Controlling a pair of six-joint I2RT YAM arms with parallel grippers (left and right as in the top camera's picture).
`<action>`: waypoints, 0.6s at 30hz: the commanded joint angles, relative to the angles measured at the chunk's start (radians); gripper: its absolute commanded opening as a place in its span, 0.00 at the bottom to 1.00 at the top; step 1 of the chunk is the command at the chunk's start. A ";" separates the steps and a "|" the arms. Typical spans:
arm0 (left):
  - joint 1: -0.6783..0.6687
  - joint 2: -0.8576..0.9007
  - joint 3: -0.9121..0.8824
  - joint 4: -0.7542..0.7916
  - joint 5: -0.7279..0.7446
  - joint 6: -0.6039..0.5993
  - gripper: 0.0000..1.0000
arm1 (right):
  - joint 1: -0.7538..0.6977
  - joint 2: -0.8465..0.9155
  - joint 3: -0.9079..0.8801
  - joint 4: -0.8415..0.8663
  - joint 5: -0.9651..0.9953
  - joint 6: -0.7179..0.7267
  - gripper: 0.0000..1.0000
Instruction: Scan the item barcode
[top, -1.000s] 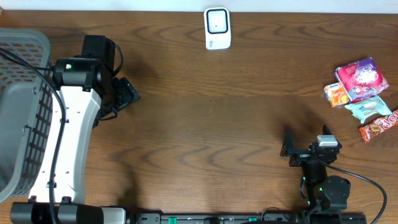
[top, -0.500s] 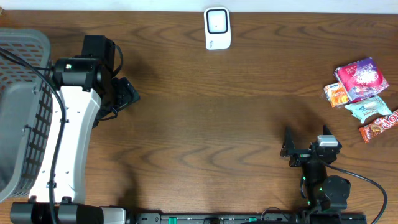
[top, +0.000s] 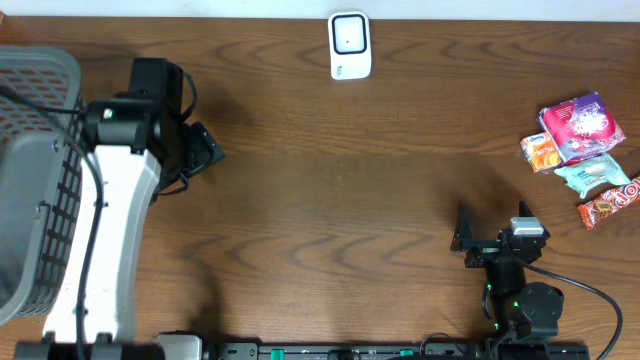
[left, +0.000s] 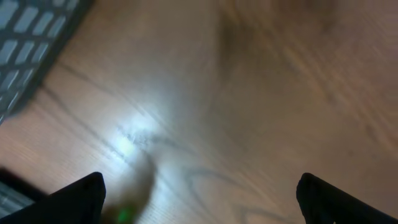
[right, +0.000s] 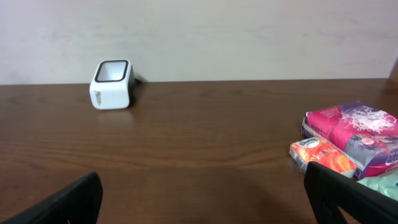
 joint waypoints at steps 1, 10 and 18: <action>-0.018 -0.137 -0.111 0.105 -0.019 0.047 0.98 | -0.007 -0.007 -0.003 -0.002 0.005 0.014 0.99; -0.031 -0.508 -0.618 0.818 0.275 0.525 0.98 | -0.007 -0.007 -0.003 -0.002 0.005 0.014 0.99; -0.031 -0.815 -1.083 1.336 0.294 0.701 0.98 | -0.007 -0.007 -0.003 -0.002 0.005 0.014 0.99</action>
